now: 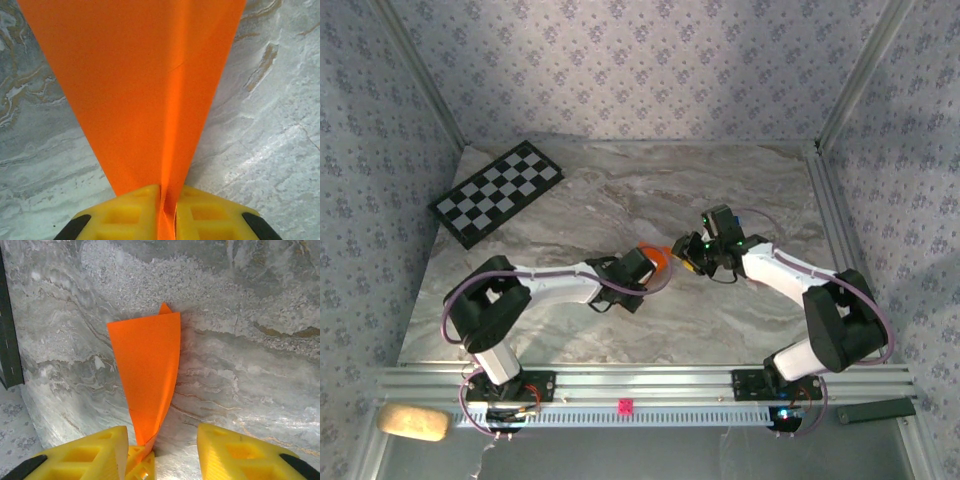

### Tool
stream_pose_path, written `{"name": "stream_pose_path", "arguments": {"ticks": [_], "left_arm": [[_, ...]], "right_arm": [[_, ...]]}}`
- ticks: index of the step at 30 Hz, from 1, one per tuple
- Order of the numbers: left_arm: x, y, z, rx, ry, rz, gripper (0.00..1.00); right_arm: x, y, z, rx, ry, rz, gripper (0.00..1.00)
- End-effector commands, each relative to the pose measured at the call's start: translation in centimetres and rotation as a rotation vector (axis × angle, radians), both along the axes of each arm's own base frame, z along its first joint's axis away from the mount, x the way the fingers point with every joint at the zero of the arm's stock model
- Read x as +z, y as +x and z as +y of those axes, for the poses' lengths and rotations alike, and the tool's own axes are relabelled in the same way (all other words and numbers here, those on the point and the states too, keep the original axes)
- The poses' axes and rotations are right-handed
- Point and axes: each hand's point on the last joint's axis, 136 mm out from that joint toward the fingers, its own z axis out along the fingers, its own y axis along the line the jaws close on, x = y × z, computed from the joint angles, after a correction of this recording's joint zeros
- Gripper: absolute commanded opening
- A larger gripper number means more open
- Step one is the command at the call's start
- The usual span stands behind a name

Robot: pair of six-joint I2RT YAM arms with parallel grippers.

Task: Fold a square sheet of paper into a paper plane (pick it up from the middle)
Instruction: Fold the wing for the fifth time at the center of the table.

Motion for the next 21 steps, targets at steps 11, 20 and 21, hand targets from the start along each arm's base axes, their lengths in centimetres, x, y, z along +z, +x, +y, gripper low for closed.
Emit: {"name": "stream_pose_path", "arguments": {"ticks": [11, 20, 21], "left_arm": [[0.6, 0.0, -1.9, 0.049, -0.304, 0.224, 0.10], [0.8, 0.4, -1.4, 0.087, -0.418, 0.314, 0.14], [0.6, 0.4, -1.3, 0.093, -0.424, 0.321, 0.14]], "right_arm": [[2.4, -0.5, 1.1, 0.131, -0.101, -0.335, 0.37], [0.5, -1.4, 3.9, 0.223, 0.001, -0.239, 0.34], [0.3, -1.5, 4.0, 0.227, 0.001, -0.232, 0.34]]}}
